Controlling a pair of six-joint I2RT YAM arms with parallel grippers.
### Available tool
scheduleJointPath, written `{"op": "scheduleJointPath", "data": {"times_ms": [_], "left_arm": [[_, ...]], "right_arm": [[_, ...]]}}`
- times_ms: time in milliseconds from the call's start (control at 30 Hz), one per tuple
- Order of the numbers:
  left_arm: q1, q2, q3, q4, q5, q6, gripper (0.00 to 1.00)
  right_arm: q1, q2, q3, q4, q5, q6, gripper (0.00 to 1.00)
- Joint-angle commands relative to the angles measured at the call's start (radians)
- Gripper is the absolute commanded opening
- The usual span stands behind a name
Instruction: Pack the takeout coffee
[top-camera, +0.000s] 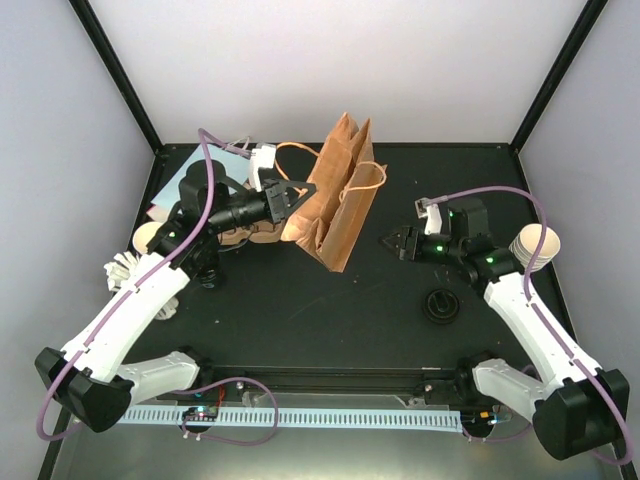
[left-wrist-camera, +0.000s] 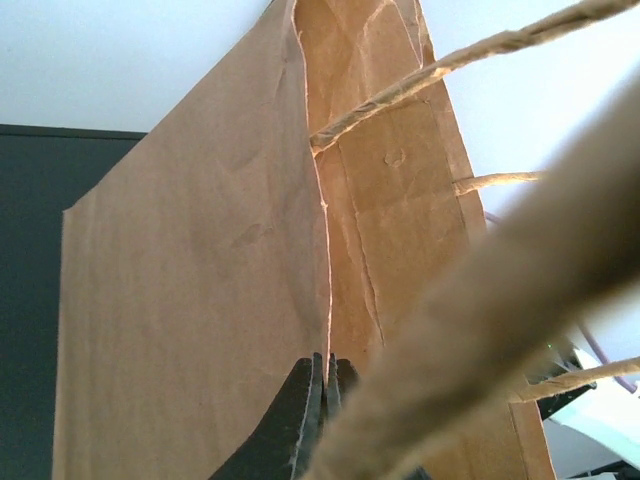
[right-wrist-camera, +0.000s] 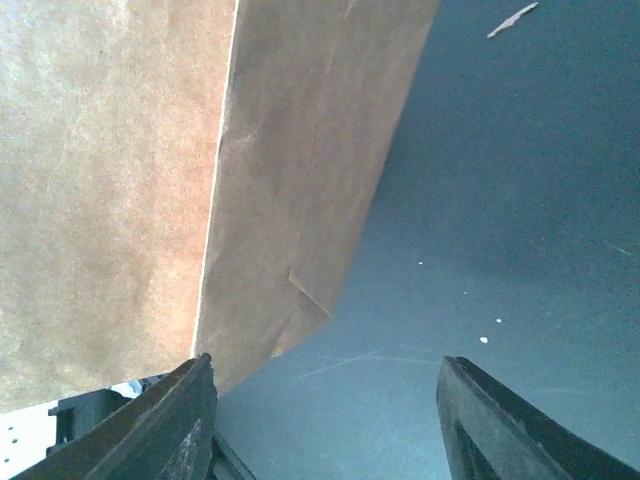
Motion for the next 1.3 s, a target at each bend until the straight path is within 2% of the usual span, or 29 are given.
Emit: {"op": "scheduleJointPath", "data": {"times_ms": [0,67,500,1267], "left_arm": [[0.009,-0.027,0.001,0.067,0.034,-0.022,0.02],[0.009,-0.026,-0.003,0.076,0.042,-0.027,0.02],[0.009,-0.024,-0.030,0.107,0.055,-0.049,0.02],[0.009,-0.031,-0.039,0.113,0.062,-0.054,0.02]], "right_arm": [[0.005,0.023,-0.020,0.120,-0.059,0.066,0.59],[0.006,0.035,-0.022,0.154,-0.071,0.098,0.56],[0.089,0.108,0.036,0.204,0.036,0.164,0.54],[0.094,0.134,0.071,0.205,0.066,0.175,0.40]]}}
